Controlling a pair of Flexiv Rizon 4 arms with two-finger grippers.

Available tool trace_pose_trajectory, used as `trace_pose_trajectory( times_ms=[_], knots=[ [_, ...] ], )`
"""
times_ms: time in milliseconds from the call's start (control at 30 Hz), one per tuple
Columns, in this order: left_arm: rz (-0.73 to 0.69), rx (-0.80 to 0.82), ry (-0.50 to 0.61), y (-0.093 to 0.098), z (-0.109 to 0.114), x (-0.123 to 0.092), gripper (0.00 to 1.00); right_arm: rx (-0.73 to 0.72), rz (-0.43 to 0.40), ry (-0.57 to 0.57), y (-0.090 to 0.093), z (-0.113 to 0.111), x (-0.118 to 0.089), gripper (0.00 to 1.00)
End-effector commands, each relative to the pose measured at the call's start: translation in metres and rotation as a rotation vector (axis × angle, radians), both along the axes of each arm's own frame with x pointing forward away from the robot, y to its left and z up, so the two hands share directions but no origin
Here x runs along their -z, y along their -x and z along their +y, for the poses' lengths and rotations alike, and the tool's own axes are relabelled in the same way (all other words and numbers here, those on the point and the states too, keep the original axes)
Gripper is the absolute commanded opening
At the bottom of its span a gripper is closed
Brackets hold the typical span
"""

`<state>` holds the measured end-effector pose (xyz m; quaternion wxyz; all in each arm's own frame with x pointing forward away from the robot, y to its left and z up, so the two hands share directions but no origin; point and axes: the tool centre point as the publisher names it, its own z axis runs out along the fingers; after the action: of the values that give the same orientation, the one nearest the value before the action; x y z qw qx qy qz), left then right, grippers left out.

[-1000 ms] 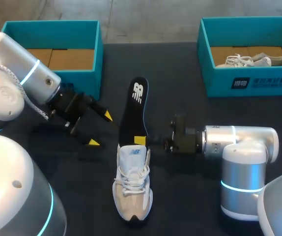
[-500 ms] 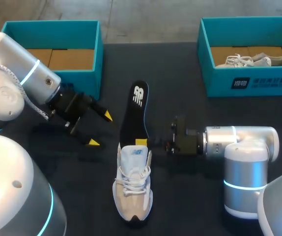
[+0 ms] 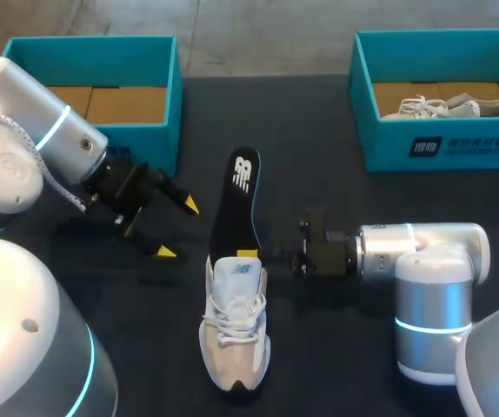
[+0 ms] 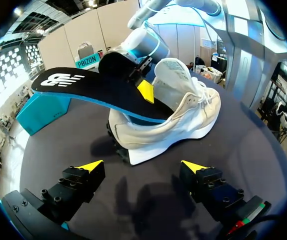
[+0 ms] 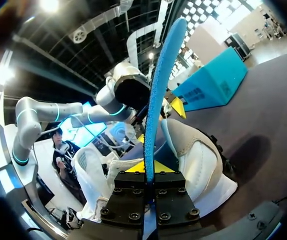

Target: Take the shoe out of the shoebox, open the shoe tongue, remove and reinsert the insole, then place the shoe into the shoebox

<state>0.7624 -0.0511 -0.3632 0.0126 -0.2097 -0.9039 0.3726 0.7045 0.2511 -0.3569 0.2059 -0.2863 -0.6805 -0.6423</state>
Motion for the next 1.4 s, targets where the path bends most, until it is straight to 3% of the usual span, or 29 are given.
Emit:
trace_pose_trajectory(
  times_ms=[33, 700, 800, 1300, 1400],
  knots=[
    [-0.001, 0.0, -0.004, 0.0, 0.0, -0.001, 1.0, -0.007, 0.009, 0.015, 0.004, 0.005, 0.007, 0.0],
    [-0.001, 0.0, -0.004, 0.0, 0.0, -0.001, 1.0, -0.041, 0.009, 0.005, 0.005, 0.007, 0.004, 0.0],
    [-0.001, 0.0, -0.004, 0.0, 0.0, -0.001, 1.0, -0.038, 0.007, 0.002, 0.004, 0.007, 0.004, 0.18],
    [-0.001, 0.0, -0.004, 0.0, 0.0, -0.001, 1.0, -0.03, -0.015, 0.001, 0.001, 0.009, -0.004, 0.13],
    [-0.001, 0.0, -0.004, 0.0, 0.0, -0.001, 1.0, -0.031, -0.019, 0.002, 0.0, 0.009, -0.006, 0.16]
  ],
)
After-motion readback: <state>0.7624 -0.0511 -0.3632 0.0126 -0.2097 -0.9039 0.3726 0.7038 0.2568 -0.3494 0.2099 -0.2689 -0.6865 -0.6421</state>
